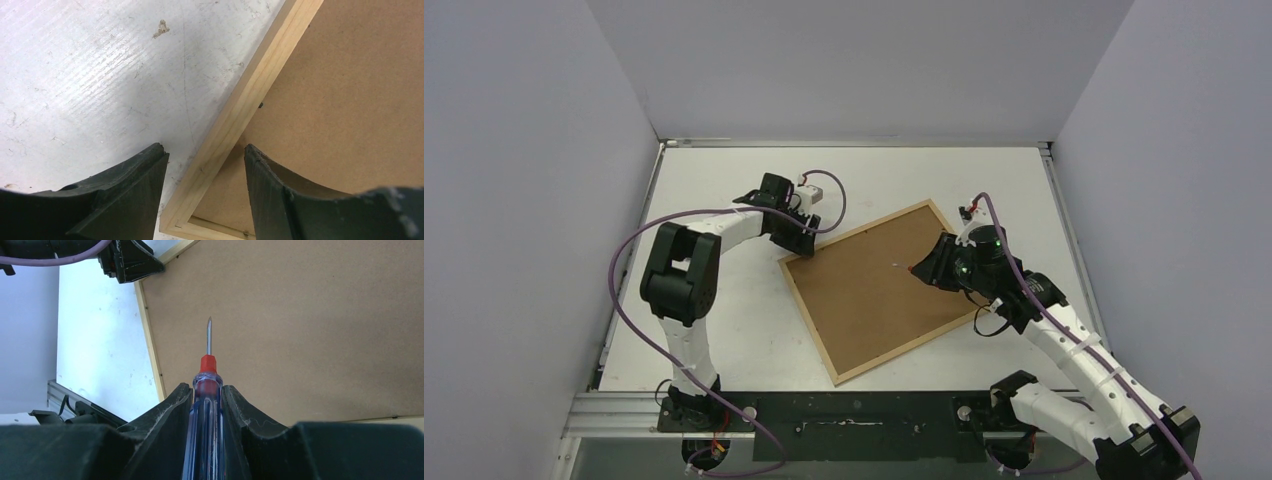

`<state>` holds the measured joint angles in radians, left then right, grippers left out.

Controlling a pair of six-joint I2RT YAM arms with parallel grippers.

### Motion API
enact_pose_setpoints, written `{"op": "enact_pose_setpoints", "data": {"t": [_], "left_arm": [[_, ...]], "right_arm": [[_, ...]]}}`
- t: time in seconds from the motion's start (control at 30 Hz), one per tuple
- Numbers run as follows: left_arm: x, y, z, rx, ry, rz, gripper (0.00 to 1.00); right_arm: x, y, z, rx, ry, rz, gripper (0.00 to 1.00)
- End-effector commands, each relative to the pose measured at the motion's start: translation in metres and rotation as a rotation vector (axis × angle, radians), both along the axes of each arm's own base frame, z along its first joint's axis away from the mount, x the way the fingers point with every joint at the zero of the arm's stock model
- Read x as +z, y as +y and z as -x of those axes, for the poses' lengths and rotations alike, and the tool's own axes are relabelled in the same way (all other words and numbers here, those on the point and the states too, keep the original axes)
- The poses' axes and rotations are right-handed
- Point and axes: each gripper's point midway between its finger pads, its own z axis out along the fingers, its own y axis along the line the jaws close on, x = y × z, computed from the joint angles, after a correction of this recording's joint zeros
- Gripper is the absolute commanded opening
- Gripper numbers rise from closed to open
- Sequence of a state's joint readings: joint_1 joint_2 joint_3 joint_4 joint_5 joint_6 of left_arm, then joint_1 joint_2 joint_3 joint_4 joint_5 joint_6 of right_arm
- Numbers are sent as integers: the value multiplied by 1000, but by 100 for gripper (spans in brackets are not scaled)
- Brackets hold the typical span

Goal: Take the photo out of the frame
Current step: Adjust the photo frame at the center of the board.

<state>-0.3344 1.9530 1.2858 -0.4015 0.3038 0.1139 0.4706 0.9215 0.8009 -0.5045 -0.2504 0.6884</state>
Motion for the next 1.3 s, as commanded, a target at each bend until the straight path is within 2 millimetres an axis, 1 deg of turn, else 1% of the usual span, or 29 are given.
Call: {"op": "enact_pose_setpoints", "data": {"t": [0.0, 0.17, 0.3, 0.33, 0.37, 0.4, 0.5, 0.53, 0.57, 0.67, 0.73, 0.8, 0.93, 1.07, 1.13, 1.27], "left_arm": [[-15, 0, 19, -5, 45, -28, 53], [-20, 5, 43, 52, 110, -35, 34], [-27, 9, 66, 128, 159, -32, 22], [-28, 9, 70, 139, 163, -34, 18], [-27, 6, 73, 149, 155, -33, 12], [-24, 1, 74, 151, 137, -25, 10], [-15, -7, 74, 199, 147, -24, 8], [-14, -8, 75, 230, 168, -32, 7], [-16, -10, 79, 250, 202, -39, 6], [-33, -12, 100, 288, 263, -95, 4], [-43, -16, 114, 310, 275, -95, 4], [-52, -13, 131, 345, 298, -102, 3], [-50, -15, 153, 418, 291, -80, 0], [-49, -15, 180, 483, 290, -30, 0], [-48, -17, 192, 507, 284, 3, 0], [-53, -22, 225, 499, 259, -8, 0]], "right_arm": [[12, -1, -4, -37, -32, -33, 0], [12, 0, -4, -46, -27, -43, 0], [5, 0, -3, -54, -10, -44, 0], [3, 0, -4, -59, -5, -44, 0], [1, 0, -4, -62, 1, -43, 0], [0, 0, -4, -64, 4, -44, 0], [-3, 0, -6, -68, 10, -42, 0], [-4, 0, -6, -71, 11, -40, 0], [-4, 0, -7, -72, 12, -37, 0], [-3, 0, -9, -74, 10, -34, 0], [-3, 0, -9, -74, 10, -34, 0], [-6, 0, -8, -68, 15, -26, 0], [-13, 2, -6, -52, 31, -23, 0], [-15, 6, -8, -49, 30, -44, 0], [-16, 11, -9, -40, 30, -67, 0], [-20, 25, -9, 3, 27, -141, 0]]}}
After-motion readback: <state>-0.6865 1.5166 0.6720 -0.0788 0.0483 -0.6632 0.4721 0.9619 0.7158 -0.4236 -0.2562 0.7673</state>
